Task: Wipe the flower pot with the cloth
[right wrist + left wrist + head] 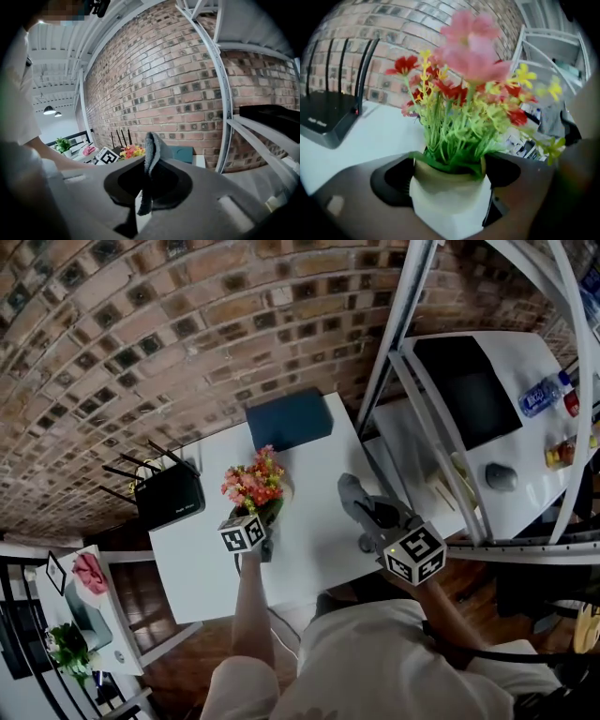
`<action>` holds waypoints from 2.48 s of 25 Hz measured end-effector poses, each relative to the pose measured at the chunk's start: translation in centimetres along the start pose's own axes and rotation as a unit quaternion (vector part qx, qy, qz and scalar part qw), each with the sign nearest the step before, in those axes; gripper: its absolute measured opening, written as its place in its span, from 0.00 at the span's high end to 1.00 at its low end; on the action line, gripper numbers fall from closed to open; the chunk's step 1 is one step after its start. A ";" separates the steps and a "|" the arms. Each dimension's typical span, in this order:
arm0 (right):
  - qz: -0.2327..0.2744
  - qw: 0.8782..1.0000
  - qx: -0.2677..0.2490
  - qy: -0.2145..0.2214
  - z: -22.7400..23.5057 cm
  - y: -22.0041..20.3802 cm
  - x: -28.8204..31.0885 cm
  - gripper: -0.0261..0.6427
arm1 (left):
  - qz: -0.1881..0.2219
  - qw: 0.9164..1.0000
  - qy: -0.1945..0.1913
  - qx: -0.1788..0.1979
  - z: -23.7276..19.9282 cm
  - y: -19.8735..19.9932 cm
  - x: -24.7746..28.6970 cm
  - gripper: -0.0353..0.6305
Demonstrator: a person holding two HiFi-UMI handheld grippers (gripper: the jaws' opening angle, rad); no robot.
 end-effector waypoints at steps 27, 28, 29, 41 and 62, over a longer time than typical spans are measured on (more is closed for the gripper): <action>0.019 0.963 -0.113 0.246 -7.3 6.5 2.4 0.96 | 0.102 0.936 -0.303 -0.149 16.3 7.2 -12.3 0.20; 0.023 0.965 -0.107 0.240 -6.9 6.7 2.2 0.96 | 0.100 0.936 -0.305 -0.145 16.4 7.1 -12.6 0.20; 0.027 0.967 -0.102 0.233 -6.4 6.8 2.1 0.96 | 0.096 0.937 -0.305 -0.139 16.7 7.2 -12.8 0.20; 0.031 0.929 0.122 0.349 -2.4 5.4 1.8 0.96 | 0.068 0.877 -0.442 -0.178 19.5 5.6 -15.4 0.20; 0.079 0.894 0.175 0.405 -3.5 3.3 2.6 0.96 | 0.213 0.745 -0.541 -0.326 22.7 8.7 -17.3 0.22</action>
Point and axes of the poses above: the fingertips, and each gripper's own axes: x forward along the fingers, z to its right, y out of its top, the point moved 5 cm from there along -x, backward along the fingers, and after that the axes turned 1 degree about -y, right-handed, at the moved point
